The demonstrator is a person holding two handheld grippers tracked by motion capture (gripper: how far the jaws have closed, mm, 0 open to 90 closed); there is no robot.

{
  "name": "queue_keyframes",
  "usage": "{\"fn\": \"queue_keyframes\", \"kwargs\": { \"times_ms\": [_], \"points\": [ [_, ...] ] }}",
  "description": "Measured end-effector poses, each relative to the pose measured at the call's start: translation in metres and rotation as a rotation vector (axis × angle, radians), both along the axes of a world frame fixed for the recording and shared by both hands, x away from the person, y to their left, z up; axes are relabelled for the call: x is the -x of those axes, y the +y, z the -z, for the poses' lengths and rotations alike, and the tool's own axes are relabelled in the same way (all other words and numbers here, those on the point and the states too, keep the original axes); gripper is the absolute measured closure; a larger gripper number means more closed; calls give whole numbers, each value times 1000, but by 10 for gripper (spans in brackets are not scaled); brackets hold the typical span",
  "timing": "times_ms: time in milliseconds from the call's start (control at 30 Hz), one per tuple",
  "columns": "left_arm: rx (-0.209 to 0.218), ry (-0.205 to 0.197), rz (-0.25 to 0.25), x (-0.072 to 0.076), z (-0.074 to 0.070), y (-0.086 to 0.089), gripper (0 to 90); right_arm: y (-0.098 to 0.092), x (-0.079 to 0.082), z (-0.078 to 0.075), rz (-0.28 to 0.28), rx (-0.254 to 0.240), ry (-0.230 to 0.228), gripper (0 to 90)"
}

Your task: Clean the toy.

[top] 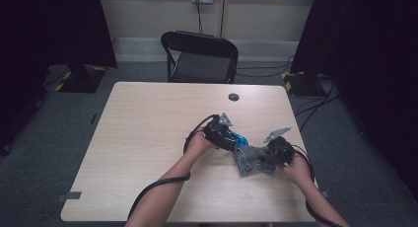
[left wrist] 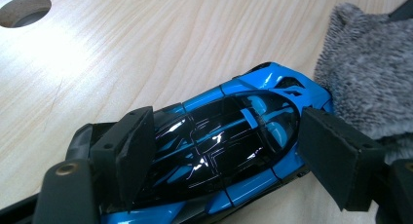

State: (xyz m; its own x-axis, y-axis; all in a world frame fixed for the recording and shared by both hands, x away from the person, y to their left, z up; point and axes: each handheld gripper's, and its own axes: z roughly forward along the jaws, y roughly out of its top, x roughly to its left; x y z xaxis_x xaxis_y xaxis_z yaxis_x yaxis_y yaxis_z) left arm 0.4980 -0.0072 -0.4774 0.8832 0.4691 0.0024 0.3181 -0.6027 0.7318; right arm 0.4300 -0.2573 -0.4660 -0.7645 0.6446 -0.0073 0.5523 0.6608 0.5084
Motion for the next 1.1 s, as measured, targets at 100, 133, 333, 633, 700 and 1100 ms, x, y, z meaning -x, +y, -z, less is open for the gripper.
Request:
{"fn": "queue_keyframes", "kwargs": {
  "times_ms": [100,133,333,633,700,1100],
  "points": [
    [-2,0,2,-1,0,0,219,0,-7,-1,11,15,-1,748],
    [-1,2,0,0,0,0,218,0,-10,-1,18,22,0,749],
    [-1,2,2,-1,0,1,218,-3,-25,-2,51,42,1,749],
    [3,1,4,0,0,1,218,-8,-47,-2,127,50,6,750],
    [5,2,3,0,0,1,218,-9,-52,-2,143,47,9,750],
    [13,3,1,0,1,1,218,-13,-68,-3,242,49,6,751]
  ]
}}
